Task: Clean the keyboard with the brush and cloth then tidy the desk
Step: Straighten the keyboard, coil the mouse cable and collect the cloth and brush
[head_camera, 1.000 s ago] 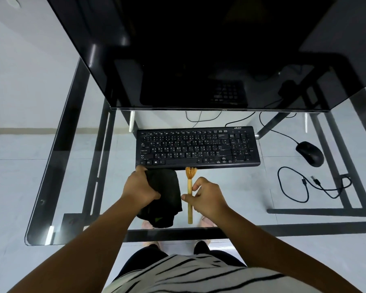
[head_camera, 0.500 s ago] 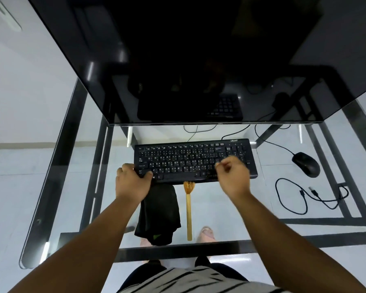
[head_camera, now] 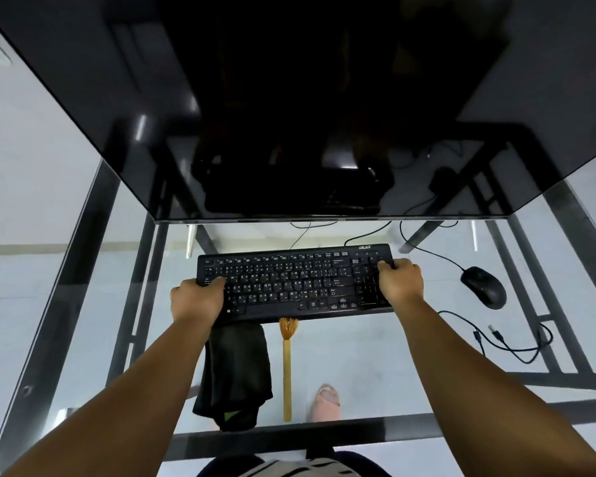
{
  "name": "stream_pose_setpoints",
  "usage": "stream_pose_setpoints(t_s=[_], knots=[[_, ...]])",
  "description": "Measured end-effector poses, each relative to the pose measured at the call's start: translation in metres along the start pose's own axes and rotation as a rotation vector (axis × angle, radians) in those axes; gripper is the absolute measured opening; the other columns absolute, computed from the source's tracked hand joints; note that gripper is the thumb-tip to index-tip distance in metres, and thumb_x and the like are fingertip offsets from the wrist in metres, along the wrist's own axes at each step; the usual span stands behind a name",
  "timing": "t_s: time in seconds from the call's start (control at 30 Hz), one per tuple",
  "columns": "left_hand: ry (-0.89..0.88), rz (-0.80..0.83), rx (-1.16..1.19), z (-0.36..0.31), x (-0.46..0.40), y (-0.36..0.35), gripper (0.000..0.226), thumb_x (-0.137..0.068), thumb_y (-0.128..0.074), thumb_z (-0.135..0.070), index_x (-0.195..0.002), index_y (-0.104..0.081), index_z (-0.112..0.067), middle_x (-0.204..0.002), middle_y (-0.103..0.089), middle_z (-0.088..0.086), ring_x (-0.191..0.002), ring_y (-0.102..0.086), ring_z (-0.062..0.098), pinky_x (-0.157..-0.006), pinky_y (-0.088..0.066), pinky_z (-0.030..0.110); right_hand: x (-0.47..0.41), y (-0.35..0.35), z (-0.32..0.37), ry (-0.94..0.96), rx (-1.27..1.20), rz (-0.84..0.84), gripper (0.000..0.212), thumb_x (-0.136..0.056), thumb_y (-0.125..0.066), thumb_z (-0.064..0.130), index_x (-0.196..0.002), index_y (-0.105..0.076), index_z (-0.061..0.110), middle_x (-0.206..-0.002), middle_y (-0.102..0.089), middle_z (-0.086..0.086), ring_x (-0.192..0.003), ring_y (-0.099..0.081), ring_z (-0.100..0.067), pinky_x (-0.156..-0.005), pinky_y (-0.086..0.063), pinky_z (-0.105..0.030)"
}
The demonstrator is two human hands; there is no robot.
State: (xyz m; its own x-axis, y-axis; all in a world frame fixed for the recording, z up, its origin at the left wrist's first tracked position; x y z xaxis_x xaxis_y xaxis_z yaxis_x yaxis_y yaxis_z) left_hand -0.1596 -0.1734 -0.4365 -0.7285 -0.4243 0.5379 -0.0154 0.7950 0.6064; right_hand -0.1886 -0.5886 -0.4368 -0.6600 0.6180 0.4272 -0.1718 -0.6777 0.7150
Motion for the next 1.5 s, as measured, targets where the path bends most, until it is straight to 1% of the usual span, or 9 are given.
stream_pose_setpoints(t_s=[0.1, 0.3, 0.53, 0.73, 0.93, 1.07, 1.27, 1.37, 1.5], knots=[[-0.001, -0.022, -0.036, -0.007, 0.0, 0.0, 0.035, -0.083, -0.058, -0.046, -0.093, -0.066, -0.014, -0.108, -0.061, 0.012, -0.082, -0.062, 0.029, -0.083, -0.055, 0.043, -0.006, 0.002, 0.001, 0.038, -0.049, -0.012, 0.031, -0.094, -0.048, 0.03, -0.106, -0.064, 0.007, -0.114, -0.054, -0.014, -0.08, -0.051, -0.025, -0.075, -0.038, -0.031], [-0.077, 0.0, 0.034, -0.041, -0.011, -0.007, 0.024, -0.087, -0.061, -0.041, -0.092, -0.058, -0.017, -0.115, -0.058, 0.012, -0.077, -0.057, 0.023, -0.065, -0.044, 0.034, -0.022, 0.018, 0.024, 0.095, -0.125, -0.035, 0.026, -0.093, -0.052, 0.025, -0.097, -0.067, 0.005, -0.094, -0.065, -0.015, -0.082, -0.057, -0.028, -0.071, -0.039, -0.029], [-0.114, 0.01, 0.062, -0.066, -0.024, -0.013, 0.031, -0.086, -0.063, -0.042, -0.1, -0.061, -0.014, -0.113, -0.06, 0.01, -0.087, -0.058, 0.025, -0.071, -0.044, 0.035, -0.045, 0.016, 0.035, 0.083, -0.156, -0.003, 0.022, -0.092, -0.051, 0.031, -0.087, -0.063, 0.013, -0.098, -0.064, -0.016, -0.084, -0.06, -0.032, -0.074, -0.046, -0.034], [-0.108, 0.02, 0.078, -0.064, -0.032, -0.014, 0.028, -0.083, -0.066, -0.042, -0.1, -0.062, -0.02, -0.113, -0.06, 0.008, -0.093, -0.059, 0.026, -0.077, -0.046, 0.037, -0.051, 0.009, 0.038, 0.101, -0.215, 0.035, 0.01, -0.095, -0.054, 0.026, -0.099, -0.059, 0.018, -0.077, -0.06, -0.002, -0.071, -0.054, -0.019, -0.071, -0.043, -0.031], [-0.161, 0.029, -0.037, -0.065, -0.034, -0.018, 0.043, -0.083, -0.065, -0.045, -0.117, -0.062, -0.018, -0.116, -0.058, 0.007, -0.095, -0.058, 0.026, -0.084, -0.051, 0.041, -0.045, 0.008, 0.041, 0.146, -0.227, 0.036, 0.004, -0.092, -0.058, 0.025, -0.091, -0.061, 0.023, -0.093, -0.068, -0.005, -0.082, -0.061, -0.022, -0.077, -0.048, -0.033], [-0.202, 0.017, -0.143, -0.067, -0.024, -0.022, 0.062, -0.086, -0.066, -0.038, -0.138, -0.045, -0.011, -0.133, -0.045, 0.012, -0.116, -0.051, 0.034, -0.099, -0.046, 0.046, -0.041, 0.004, 0.039, 0.182, -0.164, 0.059, 0.011, -0.087, -0.062, 0.032, -0.097, -0.061, 0.029, -0.109, -0.064, -0.004, -0.098, -0.062, -0.025, -0.087, -0.048, -0.034], [-0.491, -0.012, -0.275, -0.087, 0.014, -0.039, 0.076, -0.089, -0.062, -0.036, -0.152, -0.025, -0.014, -0.156, -0.029, 0.008, -0.141, -0.032, 0.031, -0.113, -0.031, 0.051, -0.025, 0.022, 0.036, 0.191, -0.11, 0.024, 0.06, -0.093, -0.06, 0.031, -0.145, -0.038, 0.013, -0.148, -0.04, -0.003, -0.135, -0.042, -0.024, -0.105, -0.034, -0.031], [-0.667, 0.036, -0.4, -0.105, 0.04, -0.068, 0.077, -0.092, -0.057, -0.04, -0.155, -0.018, -0.018, -0.163, -0.014, 0.002, -0.15, -0.014, 0.023, -0.119, -0.021, 0.047, -0.027, 0.047, 0.033, 0.245, -0.117, -0.053, 0.056, -0.091, -0.062, 0.027, -0.142, -0.042, 0.013, -0.142, -0.046, -0.004, -0.131, -0.045, -0.022, -0.105, -0.035, -0.031], [-0.85, 0.134, -0.56, -0.132, 0.086, -0.132, 0.078, -0.095, -0.048, -0.047, -0.156, -0.007, -0.02, -0.164, 0.002, -0.002, -0.151, -0.001, 0.018, -0.122, -0.013, 0.042, -0.039, 0.104, 0.008, 0.288, -0.027, -0.156, 0.042, -0.087, -0.06, 0.015, -0.128, -0.053, 0.014, -0.128, -0.048, 0.004, -0.116, -0.053, -0.017, -0.085, -0.036, -0.021]])
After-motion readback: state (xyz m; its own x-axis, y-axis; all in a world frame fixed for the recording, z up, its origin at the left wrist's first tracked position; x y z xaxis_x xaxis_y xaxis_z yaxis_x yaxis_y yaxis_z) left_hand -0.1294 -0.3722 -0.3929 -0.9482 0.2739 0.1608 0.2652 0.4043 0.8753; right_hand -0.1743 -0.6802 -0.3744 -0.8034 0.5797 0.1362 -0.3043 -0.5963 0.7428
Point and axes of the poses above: each hand's wrist, its own x-axis away from the middle knuckle, its own y-axis out of the back of the hand, z = x × y, the point moved 8 cm from there along -x, towards the middle knuckle
